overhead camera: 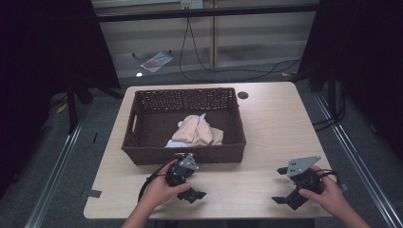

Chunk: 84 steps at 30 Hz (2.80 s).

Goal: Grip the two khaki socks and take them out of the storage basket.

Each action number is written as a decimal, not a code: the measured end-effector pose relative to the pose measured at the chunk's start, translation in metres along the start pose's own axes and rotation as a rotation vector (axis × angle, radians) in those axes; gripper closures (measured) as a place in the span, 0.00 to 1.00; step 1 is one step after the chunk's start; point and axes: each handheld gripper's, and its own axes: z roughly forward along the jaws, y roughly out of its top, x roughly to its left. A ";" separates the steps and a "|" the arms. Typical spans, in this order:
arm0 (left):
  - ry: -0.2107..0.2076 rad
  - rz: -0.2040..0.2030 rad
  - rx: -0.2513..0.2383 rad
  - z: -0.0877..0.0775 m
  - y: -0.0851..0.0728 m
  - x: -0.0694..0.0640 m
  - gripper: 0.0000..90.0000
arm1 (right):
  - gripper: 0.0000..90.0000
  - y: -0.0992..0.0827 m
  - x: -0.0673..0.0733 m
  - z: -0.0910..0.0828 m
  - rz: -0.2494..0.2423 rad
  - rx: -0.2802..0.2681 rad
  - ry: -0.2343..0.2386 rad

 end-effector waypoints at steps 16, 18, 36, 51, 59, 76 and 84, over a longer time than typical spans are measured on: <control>-0.037 -0.020 0.051 -0.011 0.012 0.000 0.01 | 0.00 0.000 0.000 -0.002 0.009 -0.002 0.000; -0.044 -0.014 0.066 -0.013 0.014 0.001 0.01 | 0.00 0.000 0.000 -0.002 0.007 0.003 0.000; -0.115 -0.047 0.134 -0.035 0.031 0.005 0.02 | 0.00 0.000 0.000 -0.004 0.007 -0.002 0.006; -0.117 -0.053 0.161 -0.064 0.053 0.014 0.02 | 0.00 0.000 0.000 -0.003 0.001 0.005 0.005; -0.120 -0.061 0.167 -0.078 0.068 0.018 0.02 | 0.00 0.000 0.000 -0.003 0.002 0.005 0.007; -0.042 -0.072 0.159 -0.100 0.099 0.032 0.02 | 0.01 0.000 0.001 -0.003 0.000 0.010 0.017; -0.008 -0.068 0.139 -0.108 0.113 0.040 0.02 | 0.01 0.000 0.001 -0.003 0.002 0.010 0.018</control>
